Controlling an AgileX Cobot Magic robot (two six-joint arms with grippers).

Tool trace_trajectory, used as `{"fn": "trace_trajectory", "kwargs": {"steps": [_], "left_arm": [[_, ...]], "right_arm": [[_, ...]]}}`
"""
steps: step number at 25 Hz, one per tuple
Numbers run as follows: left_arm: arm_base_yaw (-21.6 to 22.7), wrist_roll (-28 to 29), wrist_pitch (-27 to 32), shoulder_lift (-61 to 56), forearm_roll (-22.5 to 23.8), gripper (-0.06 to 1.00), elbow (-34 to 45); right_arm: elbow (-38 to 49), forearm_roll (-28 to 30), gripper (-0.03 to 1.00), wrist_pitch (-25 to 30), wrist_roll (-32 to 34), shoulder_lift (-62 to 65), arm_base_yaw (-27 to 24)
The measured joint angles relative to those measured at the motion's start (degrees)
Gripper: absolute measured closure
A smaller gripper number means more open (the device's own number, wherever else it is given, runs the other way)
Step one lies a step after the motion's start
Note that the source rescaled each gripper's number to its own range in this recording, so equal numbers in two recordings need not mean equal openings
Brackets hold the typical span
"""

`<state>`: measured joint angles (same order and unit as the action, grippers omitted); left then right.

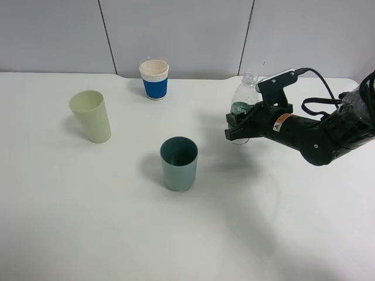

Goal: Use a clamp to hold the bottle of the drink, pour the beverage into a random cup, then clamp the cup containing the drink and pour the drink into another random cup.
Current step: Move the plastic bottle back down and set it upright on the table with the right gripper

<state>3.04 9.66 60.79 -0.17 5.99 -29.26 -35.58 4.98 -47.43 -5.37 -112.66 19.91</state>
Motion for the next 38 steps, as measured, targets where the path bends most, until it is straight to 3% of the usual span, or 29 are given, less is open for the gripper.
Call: {"fn": "trace_trajectory", "kwargs": {"steps": [32, 33, 34, 38], "left_arm": [[0.0, 0.0, 0.0, 0.0, 0.0, -0.06, 0.0], [0.0, 0.0, 0.0, 0.0, 0.0, -0.06, 0.0], [0.0, 0.0, 0.0, 0.0, 0.0, -0.06, 0.0], [0.0, 0.0, 0.0, 0.0, 0.0, -0.06, 0.0]], "right_arm": [[0.0, -0.81, 0.95, 1.56, 0.0, 0.0, 0.0], [0.0, -0.81, 0.92, 1.56, -0.01, 0.0, 0.0], [0.0, -0.81, 0.81, 1.63, -0.01, 0.0, 0.0], [0.0, -0.88, 0.23, 2.93, -0.01, 0.0, 0.0]]}}
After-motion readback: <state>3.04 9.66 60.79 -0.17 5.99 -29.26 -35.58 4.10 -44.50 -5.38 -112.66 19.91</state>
